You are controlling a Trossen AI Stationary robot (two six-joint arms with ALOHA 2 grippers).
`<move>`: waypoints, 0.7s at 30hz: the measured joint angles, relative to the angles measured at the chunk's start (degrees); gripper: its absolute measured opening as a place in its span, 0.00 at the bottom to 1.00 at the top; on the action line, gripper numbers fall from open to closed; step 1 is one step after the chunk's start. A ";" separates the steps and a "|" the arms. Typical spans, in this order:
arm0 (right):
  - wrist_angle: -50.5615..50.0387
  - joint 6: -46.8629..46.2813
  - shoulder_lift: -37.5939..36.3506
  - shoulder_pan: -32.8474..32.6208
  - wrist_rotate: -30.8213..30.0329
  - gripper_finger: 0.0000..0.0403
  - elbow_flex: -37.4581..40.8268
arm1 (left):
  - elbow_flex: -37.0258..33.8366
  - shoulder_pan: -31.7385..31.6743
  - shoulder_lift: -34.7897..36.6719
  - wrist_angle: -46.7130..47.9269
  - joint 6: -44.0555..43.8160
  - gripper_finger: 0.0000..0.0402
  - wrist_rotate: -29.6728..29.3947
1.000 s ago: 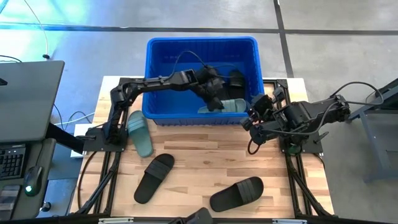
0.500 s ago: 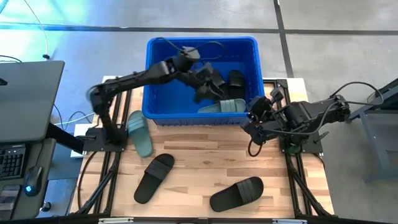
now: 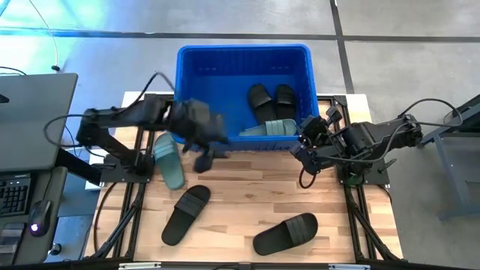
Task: Pick and place slides into bin
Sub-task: Put the green slide into the blue bin
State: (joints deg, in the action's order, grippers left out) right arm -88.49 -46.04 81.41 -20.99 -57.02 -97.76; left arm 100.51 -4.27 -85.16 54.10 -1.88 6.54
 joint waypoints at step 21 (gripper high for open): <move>0.17 -1.95 0.26 0.00 2.71 0.28 0.00 | -11.98 26.82 -5.15 32.51 -47.03 0.46 -24.31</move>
State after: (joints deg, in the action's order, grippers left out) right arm -88.31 -47.99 81.66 -20.99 -54.32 -97.76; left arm 88.53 22.55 -90.31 86.61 -48.91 -17.78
